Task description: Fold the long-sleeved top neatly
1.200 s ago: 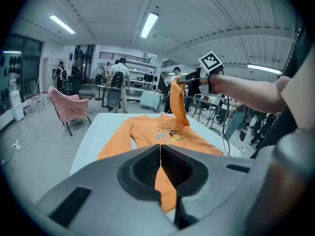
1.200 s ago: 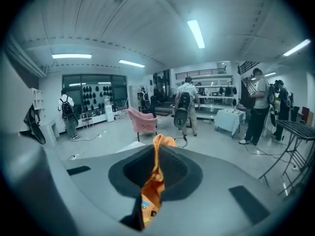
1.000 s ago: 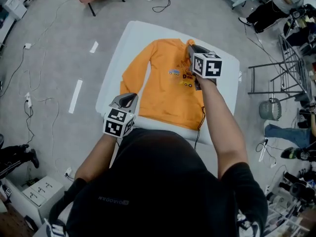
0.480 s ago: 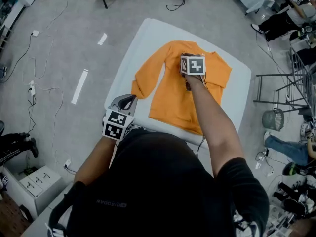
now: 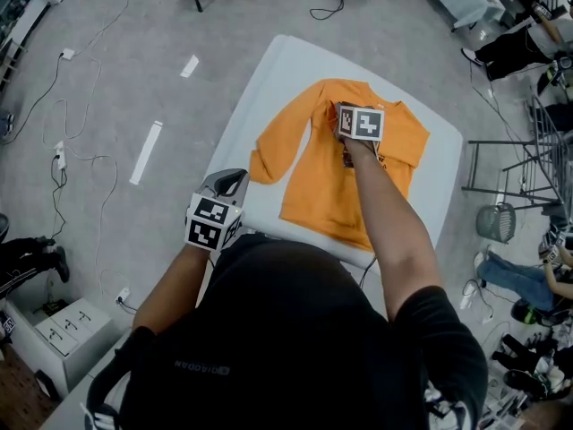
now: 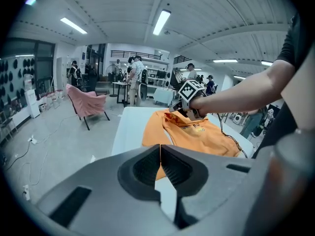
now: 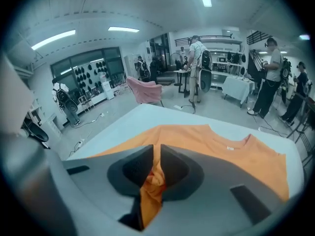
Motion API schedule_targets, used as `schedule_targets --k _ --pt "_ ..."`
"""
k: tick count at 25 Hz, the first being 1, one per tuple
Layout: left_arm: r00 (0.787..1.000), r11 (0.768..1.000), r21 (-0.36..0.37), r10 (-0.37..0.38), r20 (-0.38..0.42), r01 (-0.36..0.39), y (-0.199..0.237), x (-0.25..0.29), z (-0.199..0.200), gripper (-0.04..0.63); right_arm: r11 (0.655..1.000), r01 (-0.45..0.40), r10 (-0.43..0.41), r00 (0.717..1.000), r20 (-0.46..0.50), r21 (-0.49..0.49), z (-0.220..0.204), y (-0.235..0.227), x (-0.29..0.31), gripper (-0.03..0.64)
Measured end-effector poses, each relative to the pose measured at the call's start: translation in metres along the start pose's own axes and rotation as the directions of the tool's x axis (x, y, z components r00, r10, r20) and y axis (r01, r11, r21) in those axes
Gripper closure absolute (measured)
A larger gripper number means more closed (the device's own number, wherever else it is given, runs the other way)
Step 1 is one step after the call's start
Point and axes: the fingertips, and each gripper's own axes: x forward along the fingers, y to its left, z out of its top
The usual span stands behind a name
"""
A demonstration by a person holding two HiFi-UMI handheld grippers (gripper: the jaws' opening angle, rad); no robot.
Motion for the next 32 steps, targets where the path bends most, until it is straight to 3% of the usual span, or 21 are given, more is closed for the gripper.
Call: schedule_targets --k 9,18,32 --pt "0.998 0.998 0.000 -0.063 0.028 0.063 -0.009 0.013 0.015 0.588 0.990 -0.110 0.091 0.976 0.196 0.084 0.013 0.016 -0.068 0.608" --pt "0.991 0.991 0.035 -0.127 0.033 0.125 -0.028 0.025 0.026 0.588 0.982 -0.182 0.154 0.931 0.330 0.055 -0.015 0.040 -0.171 0.612" --pt "1.000 1.000 0.027 -0.015 -0.027 0.015 0.020 0.030 -0.008 0.588 0.985 -0.131 0.083 0.927 0.367 0.110 -0.110 0.062 -0.247 0.612"
